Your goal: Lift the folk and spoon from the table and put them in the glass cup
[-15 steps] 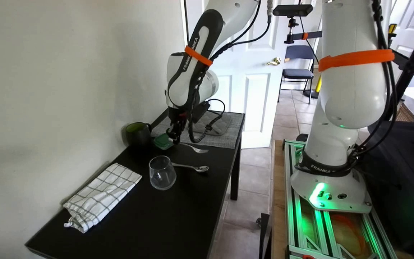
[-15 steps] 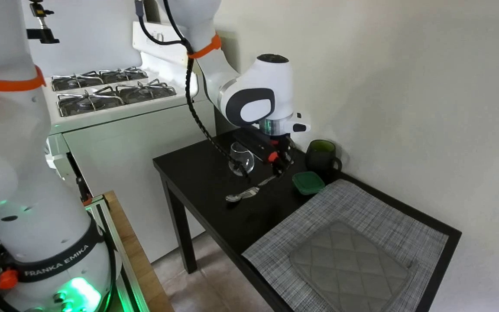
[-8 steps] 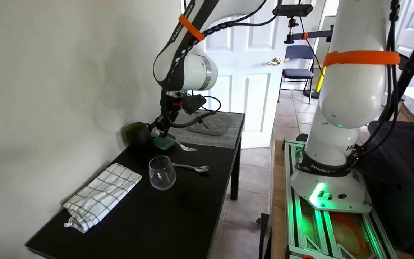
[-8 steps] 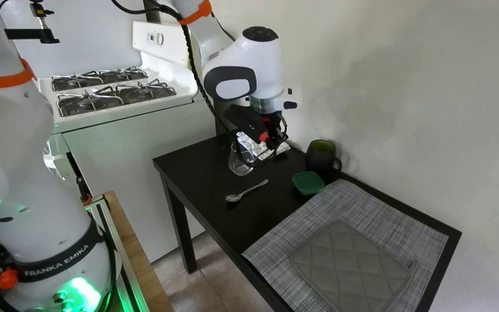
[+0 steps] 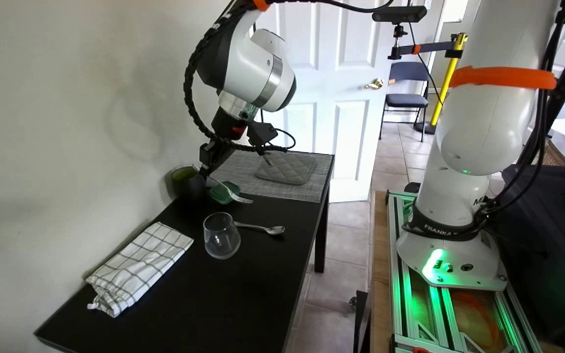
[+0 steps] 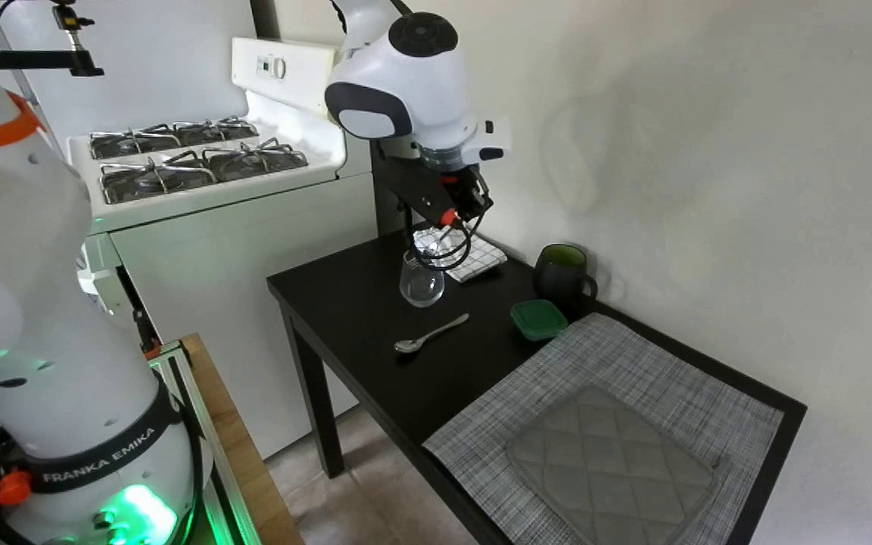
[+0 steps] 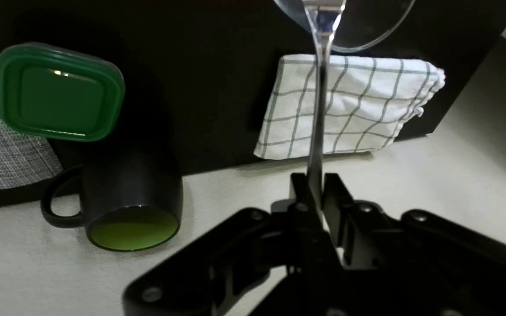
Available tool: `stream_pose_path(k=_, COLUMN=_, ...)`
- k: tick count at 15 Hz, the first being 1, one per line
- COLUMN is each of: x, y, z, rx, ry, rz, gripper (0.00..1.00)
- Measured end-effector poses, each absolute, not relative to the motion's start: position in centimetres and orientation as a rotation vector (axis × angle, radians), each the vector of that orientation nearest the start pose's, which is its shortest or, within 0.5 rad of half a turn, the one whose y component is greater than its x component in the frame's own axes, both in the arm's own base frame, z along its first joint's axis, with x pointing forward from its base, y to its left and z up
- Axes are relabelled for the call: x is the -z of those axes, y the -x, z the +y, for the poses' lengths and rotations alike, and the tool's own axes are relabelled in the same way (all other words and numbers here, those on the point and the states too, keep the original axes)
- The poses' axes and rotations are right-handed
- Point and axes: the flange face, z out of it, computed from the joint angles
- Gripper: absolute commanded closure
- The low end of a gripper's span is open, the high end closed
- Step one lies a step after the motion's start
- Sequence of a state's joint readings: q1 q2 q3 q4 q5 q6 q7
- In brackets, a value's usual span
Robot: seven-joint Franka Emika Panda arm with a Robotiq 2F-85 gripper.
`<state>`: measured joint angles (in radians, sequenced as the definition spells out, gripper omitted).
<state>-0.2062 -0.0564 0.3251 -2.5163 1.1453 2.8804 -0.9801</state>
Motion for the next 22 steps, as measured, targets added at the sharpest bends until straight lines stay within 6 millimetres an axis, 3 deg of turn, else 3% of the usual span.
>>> stream_pose_path(k=7, x=-31.8, y=-46.1, z=2.1, rx=0.85, ry=2.657, rz=-0.09, gripper=0.97)
stream_pose_path(k=14, x=-31.9, y=-46.6, z=3.4, rx=0.971, ry=2.546, rz=-0.146, gripper=0.97)
stream_pose_path(k=22, x=-29.3, y=-46.7, z=4.4, rx=1.053, ry=2.488, rz=-0.215, gripper=0.97)
